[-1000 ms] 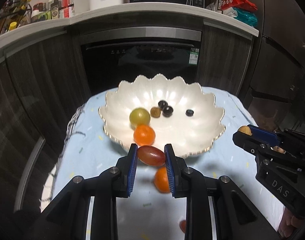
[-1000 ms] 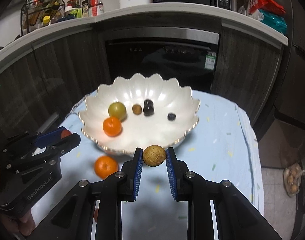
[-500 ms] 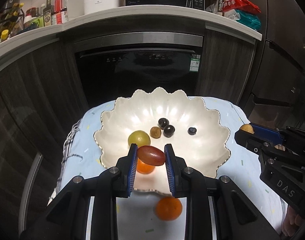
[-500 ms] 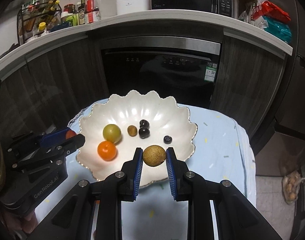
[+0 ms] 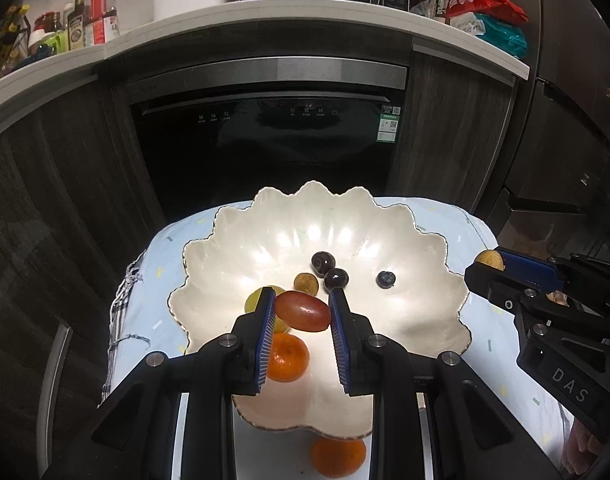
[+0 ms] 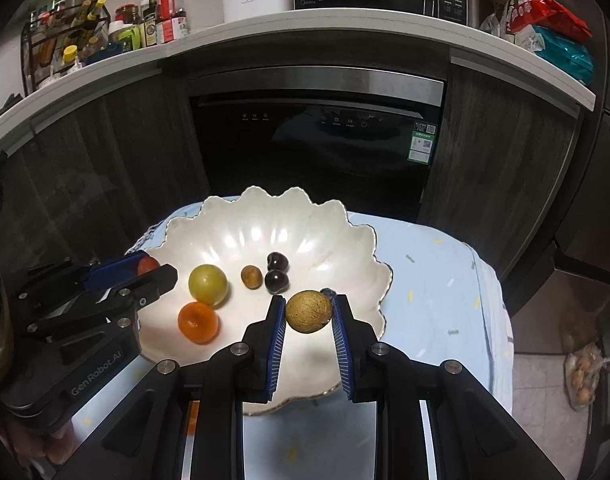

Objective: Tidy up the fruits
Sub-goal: 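Open both tools to drop the date and brown fruit into the bowl, then withdraw both tools from the bowl toward the remaining fruits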

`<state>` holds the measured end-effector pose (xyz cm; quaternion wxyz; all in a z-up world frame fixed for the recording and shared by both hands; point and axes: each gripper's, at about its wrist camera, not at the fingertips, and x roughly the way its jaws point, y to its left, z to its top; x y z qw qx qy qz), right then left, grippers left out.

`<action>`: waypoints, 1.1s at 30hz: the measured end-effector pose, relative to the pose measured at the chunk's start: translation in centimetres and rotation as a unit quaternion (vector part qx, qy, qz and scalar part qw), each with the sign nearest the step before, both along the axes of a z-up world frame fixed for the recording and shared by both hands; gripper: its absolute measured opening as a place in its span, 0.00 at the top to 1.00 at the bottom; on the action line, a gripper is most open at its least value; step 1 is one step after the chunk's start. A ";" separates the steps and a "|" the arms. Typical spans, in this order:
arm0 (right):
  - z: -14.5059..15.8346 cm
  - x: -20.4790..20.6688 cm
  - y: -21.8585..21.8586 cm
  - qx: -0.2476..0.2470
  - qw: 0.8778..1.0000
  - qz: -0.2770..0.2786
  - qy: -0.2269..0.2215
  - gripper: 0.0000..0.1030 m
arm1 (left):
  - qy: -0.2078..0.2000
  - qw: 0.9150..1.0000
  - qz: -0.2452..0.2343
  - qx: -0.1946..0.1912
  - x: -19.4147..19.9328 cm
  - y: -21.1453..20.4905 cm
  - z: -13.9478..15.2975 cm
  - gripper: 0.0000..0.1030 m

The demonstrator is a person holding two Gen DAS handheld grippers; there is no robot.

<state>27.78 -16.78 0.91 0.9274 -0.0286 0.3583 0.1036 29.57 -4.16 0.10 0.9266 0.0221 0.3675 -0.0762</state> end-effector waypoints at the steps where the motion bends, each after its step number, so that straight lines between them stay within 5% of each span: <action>1: 0.0 0.3 0.1 -0.001 1.000 0.001 0.001 0.75 | 0.002 1.000 0.000 0.000 0.2 0.0 -0.1 0.73; 15: -1.5 2.3 0.1 -0.004 1.000 0.007 0.025 0.75 | 0.020 1.000 -0.014 0.000 2.6 -0.4 -1.1 0.70; 18: -1.6 2.4 0.2 -0.010 1.000 0.005 0.026 0.74 | 0.017 1.000 -0.009 0.000 2.6 -0.3 -1.1 0.49; 27: -0.5 1.8 0.1 -0.034 0.999 -0.022 0.012 0.37 | 0.007 1.000 0.003 0.002 2.0 0.8 -0.2 0.27; 33: 0.6 0.7 0.3 -0.038 0.999 -0.031 0.003 0.34 | -0.005 1.000 0.008 0.001 1.0 1.8 1.1 0.21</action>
